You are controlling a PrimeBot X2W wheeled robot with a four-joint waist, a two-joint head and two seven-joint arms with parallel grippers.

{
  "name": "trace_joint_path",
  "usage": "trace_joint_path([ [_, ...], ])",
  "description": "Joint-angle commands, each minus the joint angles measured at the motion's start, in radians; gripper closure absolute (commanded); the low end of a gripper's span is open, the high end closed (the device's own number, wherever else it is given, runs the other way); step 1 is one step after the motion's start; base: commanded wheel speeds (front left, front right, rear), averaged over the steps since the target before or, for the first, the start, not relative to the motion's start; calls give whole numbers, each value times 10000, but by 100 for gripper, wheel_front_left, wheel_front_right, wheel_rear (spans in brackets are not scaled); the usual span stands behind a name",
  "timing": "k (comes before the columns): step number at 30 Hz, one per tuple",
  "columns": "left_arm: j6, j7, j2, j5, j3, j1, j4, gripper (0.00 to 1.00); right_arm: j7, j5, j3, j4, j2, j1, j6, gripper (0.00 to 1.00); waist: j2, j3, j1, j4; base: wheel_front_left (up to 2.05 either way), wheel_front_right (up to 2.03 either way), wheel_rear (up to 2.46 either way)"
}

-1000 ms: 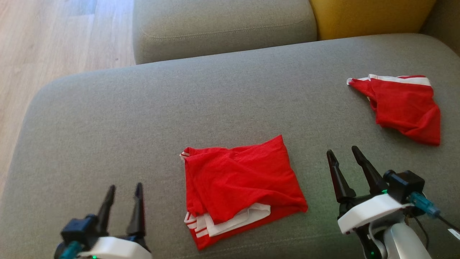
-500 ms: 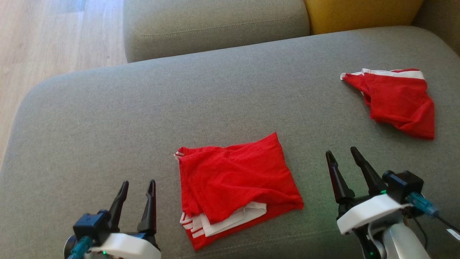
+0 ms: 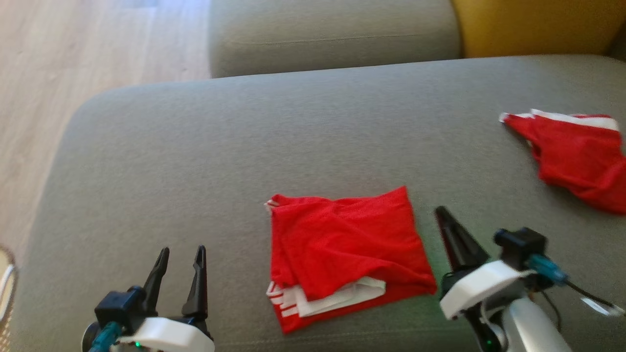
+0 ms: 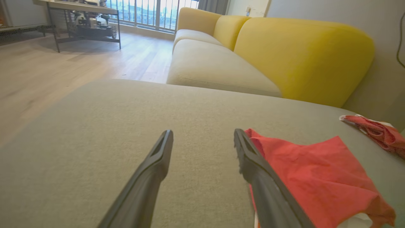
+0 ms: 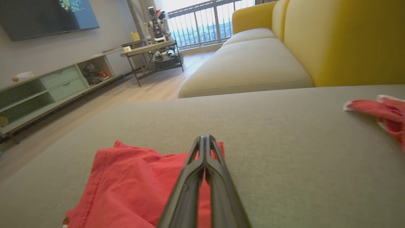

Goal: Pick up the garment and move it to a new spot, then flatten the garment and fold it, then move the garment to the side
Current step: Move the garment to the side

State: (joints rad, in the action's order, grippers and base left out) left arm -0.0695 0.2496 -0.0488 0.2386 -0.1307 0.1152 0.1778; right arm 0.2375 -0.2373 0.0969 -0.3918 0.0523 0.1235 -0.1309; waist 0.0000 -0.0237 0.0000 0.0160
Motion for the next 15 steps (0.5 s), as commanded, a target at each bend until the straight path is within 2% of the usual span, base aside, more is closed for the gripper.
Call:
trace_joint_path([
  [1,-4,122,-14,-128,385,-396,-260,0,-60,53,418,98,-20,602,2,100,0,25,0,343,0,0,0],
  [9,-97,122,-14,-246,573,-330,-156,0,-566,-339,1048,-1630,-20,838,2,100,0,186,0,1215,0,0,0],
  [15,-150,122,-14,-280,671,-322,-97,0,-698,-961,1764,-2538,-20,853,2,100,0,302,0,1550,0,0,0],
])
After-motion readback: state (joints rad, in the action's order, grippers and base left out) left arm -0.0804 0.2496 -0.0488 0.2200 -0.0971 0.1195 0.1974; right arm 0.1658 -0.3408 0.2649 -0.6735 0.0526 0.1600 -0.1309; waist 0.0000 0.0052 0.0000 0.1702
